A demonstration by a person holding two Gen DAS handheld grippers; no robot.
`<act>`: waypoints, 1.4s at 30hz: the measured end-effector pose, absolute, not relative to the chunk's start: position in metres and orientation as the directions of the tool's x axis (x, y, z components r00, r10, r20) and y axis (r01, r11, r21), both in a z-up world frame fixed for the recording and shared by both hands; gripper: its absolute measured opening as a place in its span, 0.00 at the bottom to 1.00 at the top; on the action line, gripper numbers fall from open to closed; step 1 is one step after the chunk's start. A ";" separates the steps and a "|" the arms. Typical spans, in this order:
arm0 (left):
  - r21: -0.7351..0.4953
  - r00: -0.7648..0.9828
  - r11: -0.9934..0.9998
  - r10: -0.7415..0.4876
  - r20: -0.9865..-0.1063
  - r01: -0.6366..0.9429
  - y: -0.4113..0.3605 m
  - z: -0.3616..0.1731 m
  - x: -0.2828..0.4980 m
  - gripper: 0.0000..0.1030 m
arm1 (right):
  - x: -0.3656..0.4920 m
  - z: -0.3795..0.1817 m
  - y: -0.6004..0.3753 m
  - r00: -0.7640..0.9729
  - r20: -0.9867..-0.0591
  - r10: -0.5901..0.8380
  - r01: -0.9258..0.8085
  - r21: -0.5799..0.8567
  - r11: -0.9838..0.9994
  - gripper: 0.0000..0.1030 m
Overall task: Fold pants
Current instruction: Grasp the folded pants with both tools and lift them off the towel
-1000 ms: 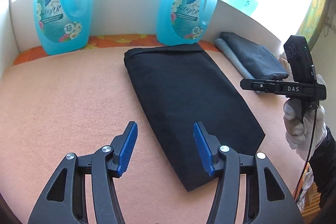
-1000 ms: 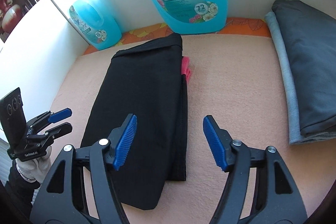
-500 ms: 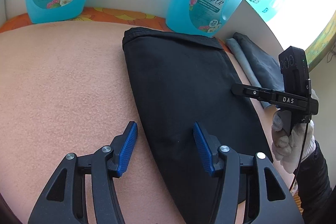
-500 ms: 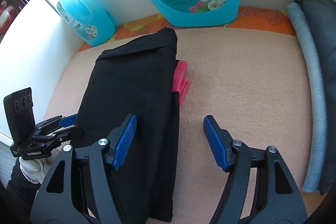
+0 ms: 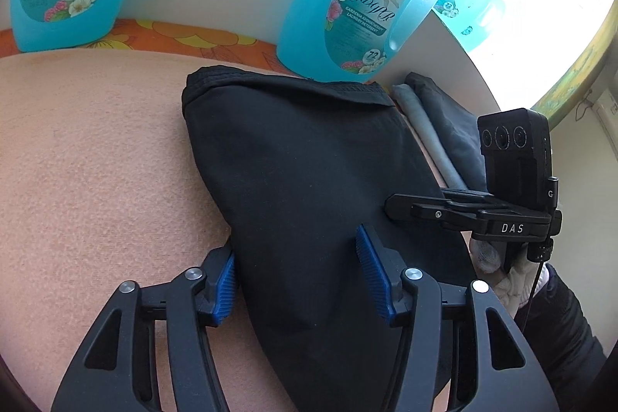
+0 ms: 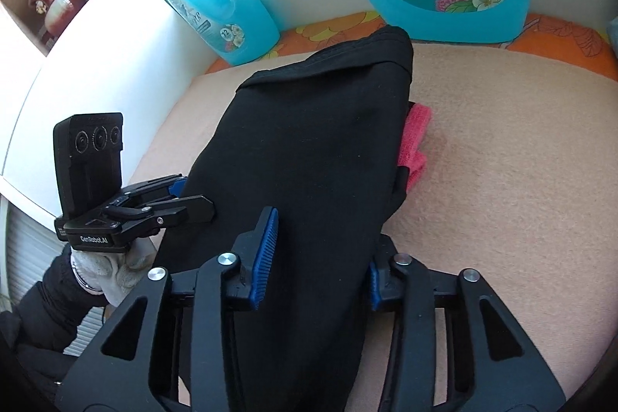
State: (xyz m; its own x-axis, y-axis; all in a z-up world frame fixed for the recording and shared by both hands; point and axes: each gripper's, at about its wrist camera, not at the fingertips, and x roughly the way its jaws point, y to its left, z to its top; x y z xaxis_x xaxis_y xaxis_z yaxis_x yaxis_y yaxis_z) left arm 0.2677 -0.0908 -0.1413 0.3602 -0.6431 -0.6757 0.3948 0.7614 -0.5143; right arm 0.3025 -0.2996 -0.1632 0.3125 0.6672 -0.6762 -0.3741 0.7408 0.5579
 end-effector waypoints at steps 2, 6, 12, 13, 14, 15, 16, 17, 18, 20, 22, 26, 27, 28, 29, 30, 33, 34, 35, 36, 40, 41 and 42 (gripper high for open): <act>-0.526 0.363 0.763 -0.643 -0.674 0.375 -0.089 -0.142 0.270 0.33 | 0.299 -0.159 -0.295 0.331 -0.680 0.654 -0.390 0.533 0.751 0.27; -0.559 0.378 0.758 -0.653 -0.656 0.336 -0.083 -0.141 0.270 0.18 | 0.292 -0.148 -0.292 0.366 -0.687 0.628 -0.377 0.507 0.775 0.21; -0.533 0.415 0.764 -0.645 -0.642 0.362 -0.085 -0.124 0.256 0.12 | 0.278 -0.130 -0.288 0.404 -0.683 0.608 -0.375 0.483 0.791 0.18; -0.521 0.422 0.768 -0.640 -0.642 0.372 -0.086 -0.120 0.253 0.12 | 0.275 -0.126 -0.287 0.410 -0.683 0.604 -0.376 0.477 0.794 0.18; -0.507 0.429 0.773 -0.634 -0.643 0.382 -0.088 -0.116 0.250 0.11 | 0.271 -0.122 -0.285 0.415 -0.683 0.601 -0.380 0.470 0.797 0.18; -0.492 0.434 0.776 -0.630 -0.644 0.396 -0.091 -0.112 0.246 0.10 | 0.267 -0.118 -0.283 0.419 -0.686 0.594 -0.386 0.457 0.801 0.18; -0.478 0.440 0.779 -0.625 -0.645 0.405 -0.092 -0.109 0.242 0.10 | 0.261 -0.114 -0.284 0.426 -0.690 0.585 -0.390 0.444 0.807 0.17; -0.473 0.445 0.780 -0.624 -0.642 0.411 -0.093 -0.106 0.239 0.10 | 0.257 -0.111 -0.282 0.430 -0.694 0.578 -0.390 0.434 0.812 0.17; -0.468 0.448 0.779 -0.625 -0.639 0.418 -0.094 -0.103 0.235 0.09 | 0.253 -0.107 -0.281 0.435 -0.695 0.573 -0.392 0.427 0.815 0.17; -0.453 0.463 0.781 -0.621 -0.633 0.429 -0.097 -0.096 0.228 0.09 | 0.244 -0.100 -0.279 0.450 -0.693 0.563 -0.393 0.413 0.822 0.17; -0.434 0.475 0.782 -0.619 -0.626 0.448 -0.101 -0.087 0.219 0.09 | 0.234 -0.091 -0.280 0.463 -0.688 0.558 -0.394 0.405 0.825 0.17; -0.391 0.500 0.779 -0.619 -0.606 0.490 -0.108 -0.068 0.200 0.09 | 0.212 -0.071 -0.285 0.493 -0.675 0.549 -0.392 0.390 0.833 0.17; -0.377 0.507 0.779 -0.618 -0.601 0.502 -0.109 -0.063 0.194 0.09 | 0.207 -0.067 -0.288 0.502 -0.672 0.544 -0.392 0.384 0.836 0.17; -0.367 0.512 0.776 -0.620 -0.595 0.513 -0.112 -0.058 0.189 0.09 | 0.201 -0.062 -0.289 0.511 -0.671 0.538 -0.391 0.376 0.840 0.17; -0.360 0.515 0.773 -0.623 -0.589 0.523 -0.114 -0.053 0.184 0.09 | 0.195 -0.058 -0.290 0.520 -0.668 0.532 -0.389 0.369 0.844 0.17; -0.353 0.518 0.770 -0.625 -0.584 0.532 -0.117 -0.049 0.179 0.09 | 0.187 -0.053 -0.292 0.529 -0.665 0.527 -0.388 0.363 0.847 0.17; -0.348 0.514 0.754 -0.642 -0.568 0.557 -0.124 -0.039 0.167 0.09 | 0.167 -0.042 -0.299 0.555 -0.657 0.510 -0.384 0.341 0.858 0.17; -0.344 0.513 0.749 -0.647 -0.564 0.567 -0.127 -0.037 0.163 0.09 | 0.164 -0.038 -0.295 0.565 -0.654 0.504 -0.380 0.336 0.862 0.17; -0.340 0.512 0.744 -0.652 -0.559 0.576 -0.131 -0.034 0.159 0.09 | 0.159 -0.034 -0.296 0.574 -0.648 0.500 -0.375 0.334 0.864 0.17; -0.336 0.510 0.738 -0.658 -0.554 0.586 -0.135 -0.031 0.155 0.09 | 0.153 -0.031 -0.299 0.582 -0.644 0.496 -0.371 0.332 0.867 0.17; -0.326 0.495 0.709 -0.684 -0.536 0.626 -0.157 -0.022 0.144 0.09 | 0.130 -0.020 -0.319 0.616 -0.632 0.471 -0.345 0.321 0.882 0.17; -0.329 0.488 0.700 -0.692 -0.531 0.634 -0.163 -0.020 0.143 0.09 | 0.124 -0.018 -0.327 0.623 -0.628 0.466 -0.338 0.321 0.885 0.17; -0.332 0.481 0.691 -0.700 -0.527 0.642 -0.170 -0.018 0.142 0.09 | 0.119 -0.015 -0.334 0.631 -0.625 0.459 -0.330 0.318 0.889 0.17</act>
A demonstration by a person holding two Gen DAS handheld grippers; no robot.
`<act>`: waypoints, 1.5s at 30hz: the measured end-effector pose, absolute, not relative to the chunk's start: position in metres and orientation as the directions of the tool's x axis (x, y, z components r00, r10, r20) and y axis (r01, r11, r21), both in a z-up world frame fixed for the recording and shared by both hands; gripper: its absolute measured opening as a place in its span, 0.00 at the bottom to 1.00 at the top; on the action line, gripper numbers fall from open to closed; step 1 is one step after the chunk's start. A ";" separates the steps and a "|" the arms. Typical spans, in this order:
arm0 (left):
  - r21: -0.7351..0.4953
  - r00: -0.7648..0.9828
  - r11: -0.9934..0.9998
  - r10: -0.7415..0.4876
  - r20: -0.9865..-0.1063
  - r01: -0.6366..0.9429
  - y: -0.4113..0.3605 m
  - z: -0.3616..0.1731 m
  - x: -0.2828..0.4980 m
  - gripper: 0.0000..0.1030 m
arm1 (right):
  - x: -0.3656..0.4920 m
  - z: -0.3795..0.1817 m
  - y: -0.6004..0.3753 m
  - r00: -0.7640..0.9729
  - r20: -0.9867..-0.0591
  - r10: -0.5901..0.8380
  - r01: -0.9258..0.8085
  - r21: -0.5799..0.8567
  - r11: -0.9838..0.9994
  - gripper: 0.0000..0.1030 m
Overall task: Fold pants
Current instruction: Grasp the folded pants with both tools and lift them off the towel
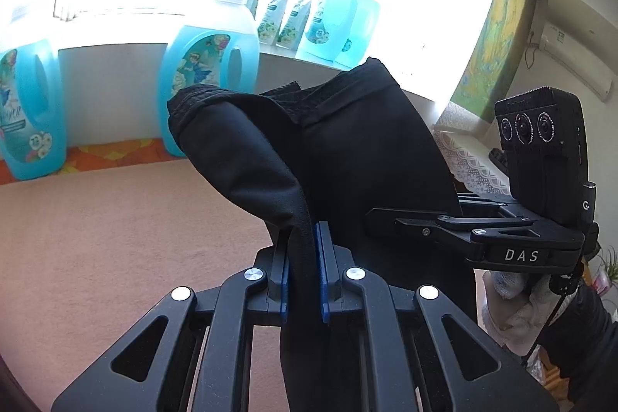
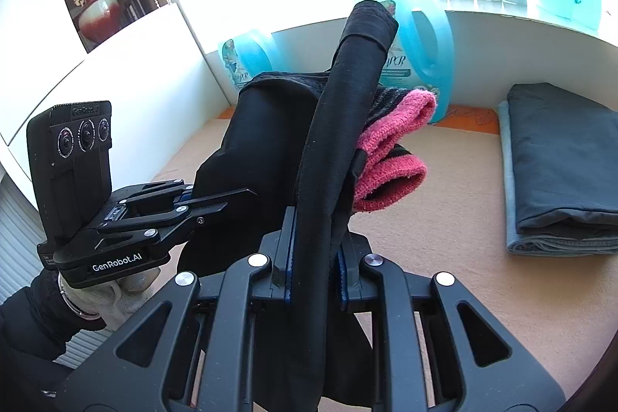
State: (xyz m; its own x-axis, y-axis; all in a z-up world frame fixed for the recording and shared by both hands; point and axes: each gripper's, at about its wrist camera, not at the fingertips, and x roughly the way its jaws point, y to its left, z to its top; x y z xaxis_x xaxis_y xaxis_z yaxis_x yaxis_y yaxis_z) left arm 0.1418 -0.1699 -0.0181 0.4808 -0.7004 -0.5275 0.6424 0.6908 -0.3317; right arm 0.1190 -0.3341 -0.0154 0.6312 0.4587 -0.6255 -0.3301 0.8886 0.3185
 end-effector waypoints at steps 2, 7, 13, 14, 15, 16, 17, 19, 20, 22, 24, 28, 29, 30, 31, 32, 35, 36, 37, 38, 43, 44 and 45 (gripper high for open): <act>-0.334 0.467 0.672 -0.716 -0.518 0.661 -0.184 -0.014 0.140 0.09 | 0.109 -0.011 -0.349 0.649 -0.620 0.442 -0.312 0.314 0.897 0.17; -0.338 0.432 0.625 -0.754 -0.495 0.704 -0.224 -0.002 0.134 0.09 | 0.092 0.005 -0.390 0.692 -0.603 0.397 -0.264 0.300 0.916 0.17; -0.320 0.390 0.568 -0.789 -0.476 0.759 -0.272 0.015 0.129 0.09 | 0.088 0.025 -0.440 0.744 -0.574 0.341 -0.207 0.287 0.935 0.17; -0.314 0.384 0.559 -0.793 -0.473 0.767 -0.282 0.018 0.131 0.09 | 0.090 0.028 -0.448 0.752 -0.570 0.332 -0.198 0.285 0.938 0.17; -0.311 0.378 0.551 -0.797 -0.471 0.774 -0.289 0.021 0.130 0.09 | 0.091 0.032 -0.457 0.759 -0.566 0.322 -0.189 0.282 0.941 0.17; -0.311 0.373 0.544 -0.802 -0.466 0.780 -0.297 0.024 0.132 0.09 | 0.094 0.035 -0.466 0.765 -0.562 0.314 -0.183 0.279 0.943 0.17; -0.306 0.370 0.537 -0.806 -0.463 0.786 -0.307 0.026 0.133 0.09 | 0.097 0.038 -0.475 0.771 -0.559 0.305 -0.175 0.274 0.946 0.17; -0.304 0.364 0.525 -0.813 -0.454 0.795 -0.323 0.031 0.138 0.09 | 0.106 0.044 -0.491 0.780 -0.556 0.287 -0.161 0.264 0.951 0.17; -0.302 0.359 0.519 -0.817 -0.451 0.800 -0.332 0.032 0.143 0.09 | 0.111 0.047 -0.498 0.784 -0.556 0.275 -0.154 0.254 0.955 0.17; -0.300 0.357 0.513 -0.820 -0.447 0.804 -0.349 0.034 0.152 0.09 | 0.123 0.051 -0.514 0.790 -0.558 0.255 -0.138 0.244 0.960 0.17; -0.295 0.356 0.510 -0.821 -0.446 0.808 -0.364 0.036 0.163 0.09 | 0.138 0.052 -0.527 0.794 -0.561 0.235 -0.125 0.228 0.966 0.17; -0.304 0.349 0.502 -0.829 -0.437 0.810 -0.388 0.035 0.184 0.09 | 0.168 0.052 -0.552 0.798 -0.564 0.214 -0.112 0.210 0.971 0.17; -0.306 0.349 0.502 -0.829 -0.437 0.809 -0.394 0.034 0.190 0.09 | 0.176 0.050 -0.558 0.797 -0.565 0.214 -0.110 0.213 0.971 0.17; -0.311 0.346 0.503 -0.828 -0.440 0.807 -0.398 0.031 0.195 0.09 | 0.183 0.047 -0.565 0.795 -0.567 0.215 -0.108 0.217 0.970 0.17; -0.317 0.344 0.504 -0.827 -0.444 0.803 -0.402 0.028 0.202 0.09 | 0.191 0.044 -0.570 0.792 -0.571 0.216 -0.105 0.221 0.970 0.17; -0.323 0.341 0.505 -0.826 -0.448 0.800 -0.406 0.025 0.207 0.09 | 0.199 0.039 -0.573 0.789 -0.574 0.220 -0.105 0.226 0.968 0.17; -0.322 0.344 0.518 -0.816 -0.465 0.792 -0.418 0.015 0.220 0.09 | 0.218 0.025 -0.585 0.780 -0.580 0.236 -0.109 0.246 0.963 0.17; -0.323 0.345 0.523 -0.812 -0.471 0.789 -0.422 0.012 0.226 0.09 | 0.225 0.021 -0.588 0.777 -0.582 0.242 -0.111 0.252 0.961 0.17; -0.323 0.348 0.529 -0.807 -0.477 0.785 -0.424 0.008 0.230 0.09 | 0.231 0.016 -0.592 0.773 -0.583 0.250 -0.113 0.261 0.959 0.17; -0.324 0.349 0.534 -0.803 -0.483 0.781 -0.426 0.005 0.234 0.09 | 0.237 0.011 -0.595 0.769 -0.584 0.259 -0.115 0.273 0.955 0.16; -0.319 0.362 0.566 -0.777 -0.515 0.760 -0.435 -0.014 0.254 0.09 | 0.262 -0.013 -0.607 0.750 -0.600 0.277 -0.113 0.297 0.948 0.16; -0.315 0.366 0.574 -0.769 -0.524 0.756 -0.436 -0.019 0.256 0.09 | 0.266 -0.018 -0.609 0.745 -0.608 0.274 -0.110 0.293 0.950 0.16; -0.308 0.371 0.583 -0.760 -0.534 0.752 -0.437 -0.023 0.259 0.09 | 0.270 -0.023 -0.612 0.742 -0.617 0.263 -0.099 0.287 0.953 0.17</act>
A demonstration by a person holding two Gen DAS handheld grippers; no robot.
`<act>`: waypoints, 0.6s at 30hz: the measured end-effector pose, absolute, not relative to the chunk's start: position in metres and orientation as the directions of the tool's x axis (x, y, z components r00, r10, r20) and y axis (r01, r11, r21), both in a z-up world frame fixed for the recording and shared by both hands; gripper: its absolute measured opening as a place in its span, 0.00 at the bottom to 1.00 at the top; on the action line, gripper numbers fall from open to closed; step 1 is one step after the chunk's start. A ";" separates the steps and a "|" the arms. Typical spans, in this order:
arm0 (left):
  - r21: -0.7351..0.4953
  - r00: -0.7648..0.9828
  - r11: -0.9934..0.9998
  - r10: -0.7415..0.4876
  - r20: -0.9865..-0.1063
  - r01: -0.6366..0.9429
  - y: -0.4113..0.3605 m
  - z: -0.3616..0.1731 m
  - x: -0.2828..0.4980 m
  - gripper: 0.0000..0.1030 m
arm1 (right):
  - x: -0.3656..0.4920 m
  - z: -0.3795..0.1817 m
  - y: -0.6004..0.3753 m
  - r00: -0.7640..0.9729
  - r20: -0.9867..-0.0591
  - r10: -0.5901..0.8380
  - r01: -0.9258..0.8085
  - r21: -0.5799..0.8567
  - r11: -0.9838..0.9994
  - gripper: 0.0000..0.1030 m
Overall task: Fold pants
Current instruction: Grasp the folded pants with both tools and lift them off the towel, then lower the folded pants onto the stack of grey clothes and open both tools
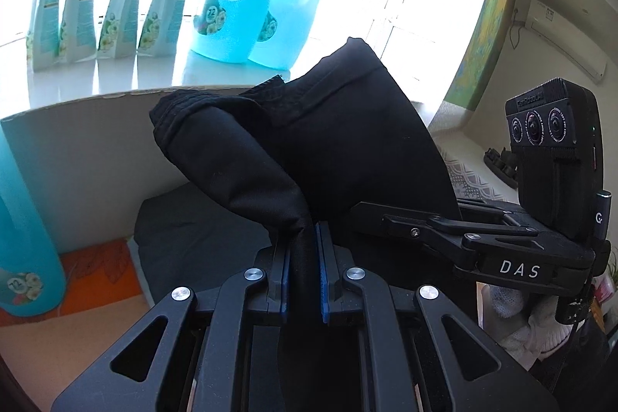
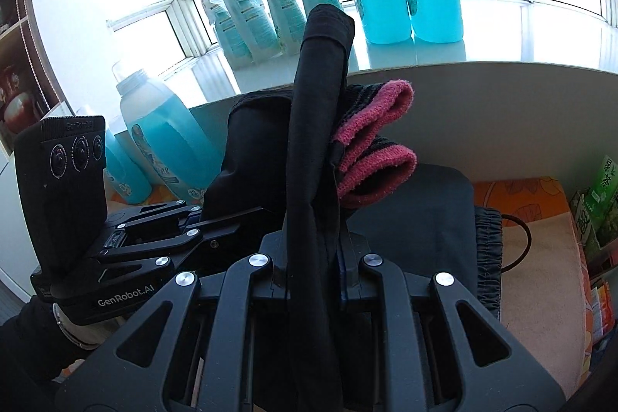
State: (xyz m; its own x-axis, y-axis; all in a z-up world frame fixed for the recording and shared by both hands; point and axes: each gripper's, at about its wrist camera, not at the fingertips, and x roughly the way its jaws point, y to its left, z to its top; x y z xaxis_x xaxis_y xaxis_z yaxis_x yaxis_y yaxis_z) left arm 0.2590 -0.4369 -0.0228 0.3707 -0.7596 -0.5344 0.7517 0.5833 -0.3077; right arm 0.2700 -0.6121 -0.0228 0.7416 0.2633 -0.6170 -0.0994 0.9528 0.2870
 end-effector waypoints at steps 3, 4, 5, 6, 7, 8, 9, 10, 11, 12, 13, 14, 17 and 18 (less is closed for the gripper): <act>-0.269 0.409 0.631 -0.714 -0.568 0.727 -0.437 -0.034 0.265 0.10 | 0.280 -0.038 -0.627 0.730 -0.658 0.184 -0.021 0.248 0.969 0.20; -0.266 0.422 0.649 -0.700 -0.577 0.713 -0.434 -0.037 0.268 0.11 | 0.281 -0.042 -0.632 0.725 -0.672 0.151 0.013 0.232 0.973 0.26; -0.269 0.427 0.660 -0.691 -0.583 0.701 -0.431 -0.039 0.269 0.12 | 0.282 -0.045 -0.636 0.724 -0.683 0.098 0.057 0.202 0.978 0.31; -0.265 0.431 0.665 -0.686 -0.587 0.698 -0.428 -0.041 0.269 0.14 | 0.282 -0.046 -0.638 0.722 -0.689 0.056 0.091 0.175 0.980 0.37; -0.245 0.451 0.677 -0.674 -0.585 0.694 -0.425 -0.041 0.266 0.14 | 0.281 -0.046 -0.641 0.723 -0.690 0.026 0.118 0.160 0.980 0.48; -0.221 0.476 0.690 -0.661 -0.580 0.690 -0.423 -0.039 0.265 0.14 | 0.280 -0.046 -0.644 0.726 -0.688 -0.001 0.142 0.149 0.978 0.53; -0.206 0.489 0.697 -0.653 -0.578 0.687 -0.421 -0.037 0.266 0.16 | 0.276 -0.044 -0.646 0.727 -0.686 -0.024 0.164 0.139 0.977 0.53; -0.205 0.490 0.698 -0.652 -0.578 0.686 -0.419 -0.035 0.264 0.16 | 0.273 -0.041 -0.647 0.730 -0.682 -0.027 0.168 0.142 0.976 0.53; -0.208 0.489 0.699 -0.652 -0.579 0.684 -0.420 -0.034 0.269 0.17 | 0.271 -0.040 -0.648 0.735 -0.678 -0.022 0.167 0.150 0.974 0.53; -0.205 0.490 0.699 -0.650 -0.580 0.685 -0.420 -0.031 0.270 0.18 | 0.267 -0.038 -0.648 0.740 -0.672 -0.022 0.171 0.156 0.973 0.53; -0.199 0.491 0.698 -0.649 -0.581 0.688 -0.418 -0.029 0.267 0.19 | 0.264 -0.036 -0.647 0.744 -0.668 -0.021 0.172 0.160 0.972 0.53; -0.192 0.492 0.697 -0.649 -0.581 0.691 -0.417 -0.027 0.266 0.21 | 0.260 -0.034 -0.647 0.747 -0.664 -0.022 0.173 0.163 0.971 0.53; -0.185 0.503 0.699 -0.647 -0.573 0.690 -0.417 -0.019 0.267 0.29 | 0.249 -0.030 -0.643 0.755 -0.654 -0.031 0.188 0.171 0.967 0.53; -0.181 0.503 0.699 -0.647 -0.573 0.692 -0.417 -0.016 0.265 0.29 | 0.247 -0.029 -0.641 0.758 -0.652 -0.034 0.193 0.173 0.966 0.54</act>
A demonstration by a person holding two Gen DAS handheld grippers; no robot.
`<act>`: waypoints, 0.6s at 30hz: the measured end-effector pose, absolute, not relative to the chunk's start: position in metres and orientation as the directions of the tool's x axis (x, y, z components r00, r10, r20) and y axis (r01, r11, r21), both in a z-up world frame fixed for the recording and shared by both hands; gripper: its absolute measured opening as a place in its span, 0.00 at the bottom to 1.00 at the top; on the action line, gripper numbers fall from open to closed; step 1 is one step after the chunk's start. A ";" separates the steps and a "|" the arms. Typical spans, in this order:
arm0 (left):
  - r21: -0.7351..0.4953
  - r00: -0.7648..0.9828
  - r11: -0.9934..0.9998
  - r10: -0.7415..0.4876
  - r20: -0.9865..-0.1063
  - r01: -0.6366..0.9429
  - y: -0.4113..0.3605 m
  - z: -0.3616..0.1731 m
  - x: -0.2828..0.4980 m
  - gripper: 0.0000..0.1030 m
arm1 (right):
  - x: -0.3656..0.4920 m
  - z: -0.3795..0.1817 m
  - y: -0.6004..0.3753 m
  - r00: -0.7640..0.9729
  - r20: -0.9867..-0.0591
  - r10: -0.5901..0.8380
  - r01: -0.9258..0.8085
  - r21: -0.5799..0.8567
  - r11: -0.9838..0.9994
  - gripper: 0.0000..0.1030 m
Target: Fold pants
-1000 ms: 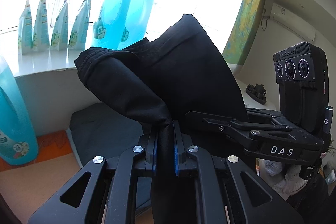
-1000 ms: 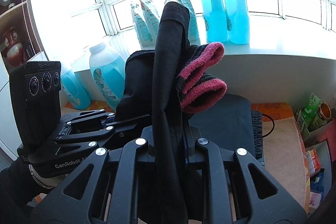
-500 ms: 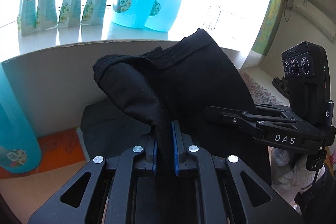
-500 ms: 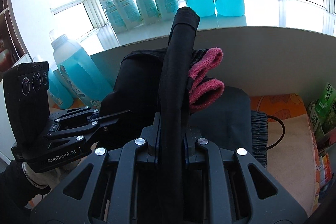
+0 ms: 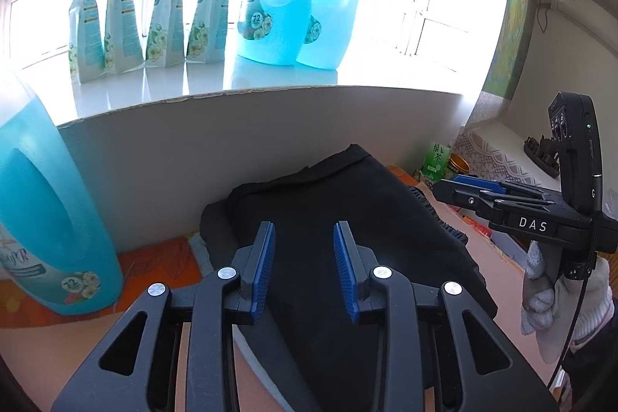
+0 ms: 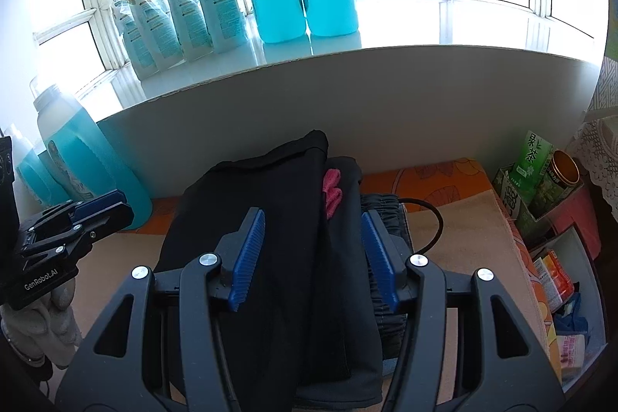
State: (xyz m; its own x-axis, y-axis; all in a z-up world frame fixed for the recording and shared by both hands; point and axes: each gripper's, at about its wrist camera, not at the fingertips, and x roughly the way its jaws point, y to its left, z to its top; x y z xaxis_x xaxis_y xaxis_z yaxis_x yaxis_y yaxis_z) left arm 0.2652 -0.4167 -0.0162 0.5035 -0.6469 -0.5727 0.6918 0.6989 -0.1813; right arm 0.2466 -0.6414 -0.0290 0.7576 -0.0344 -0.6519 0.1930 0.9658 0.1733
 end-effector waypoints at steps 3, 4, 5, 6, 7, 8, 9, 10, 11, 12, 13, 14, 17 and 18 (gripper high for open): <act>-0.167 0.512 0.698 -0.646 -0.567 0.696 -0.413 -0.009 0.253 0.29 | 0.232 -0.026 -0.632 0.762 -0.646 -0.053 0.202 0.159 0.966 0.57; -0.163 0.513 0.697 -0.647 -0.564 0.699 -0.410 -0.007 0.248 0.29 | 0.226 -0.024 -0.628 0.763 -0.643 -0.066 0.204 0.142 0.969 0.58; -0.157 0.515 0.695 -0.647 -0.562 0.702 -0.408 -0.005 0.243 0.30 | 0.221 -0.023 -0.623 0.764 -0.640 -0.080 0.206 0.126 0.970 0.58; -0.150 0.519 0.695 -0.646 -0.560 0.703 -0.406 -0.004 0.237 0.38 | 0.215 -0.021 -0.619 0.766 -0.636 -0.090 0.208 0.112 0.972 0.58; -0.148 0.521 0.695 -0.647 -0.557 0.704 -0.403 -0.003 0.232 0.43 | 0.208 -0.019 -0.615 0.769 -0.632 -0.099 0.209 0.101 0.973 0.59; -0.149 0.521 0.693 -0.650 -0.553 0.705 -0.400 -0.001 0.227 0.49 | 0.202 -0.017 -0.611 0.772 -0.626 -0.109 0.212 0.091 0.973 0.59; -0.144 0.524 0.692 -0.650 -0.550 0.708 -0.397 0.000 0.222 0.50 | 0.195 -0.014 -0.608 0.775 -0.620 -0.120 0.217 0.083 0.973 0.59; -0.133 0.532 0.694 -0.647 -0.546 0.707 -0.394 0.001 0.217 0.50 | 0.189 -0.012 -0.604 0.779 -0.615 -0.119 0.217 0.086 0.973 0.61; -0.126 0.539 0.696 -0.646 -0.541 0.707 -0.391 0.002 0.211 0.50 | 0.182 -0.009 -0.601 0.783 -0.611 -0.116 0.215 0.091 0.972 0.67; -0.125 0.539 0.694 -0.648 -0.537 0.709 -0.387 0.003 0.206 0.51 | 0.175 -0.007 -0.596 0.788 -0.604 -0.116 0.214 0.092 0.972 0.69; -0.129 0.536 0.691 -0.652 -0.536 0.711 -0.383 0.004 0.202 0.51 | 0.166 -0.005 -0.591 0.793 -0.597 -0.122 0.215 0.087 0.973 0.71; -0.137 0.531 0.688 -0.657 -0.536 0.713 -0.379 0.005 0.197 0.54 | 0.160 -0.002 -0.585 0.794 -0.594 -0.131 0.216 0.075 0.973 0.72; -0.151 0.515 0.674 -0.672 -0.532 0.723 -0.367 0.007 0.182 0.56 | 0.138 0.004 -0.564 0.800 -0.580 -0.157 0.215 0.033 0.976 0.77; -0.151 0.516 0.673 -0.674 -0.529 0.724 -0.363 0.009 0.176 0.57 | 0.130 0.006 -0.557 0.802 -0.574 -0.166 0.220 0.026 0.975 0.80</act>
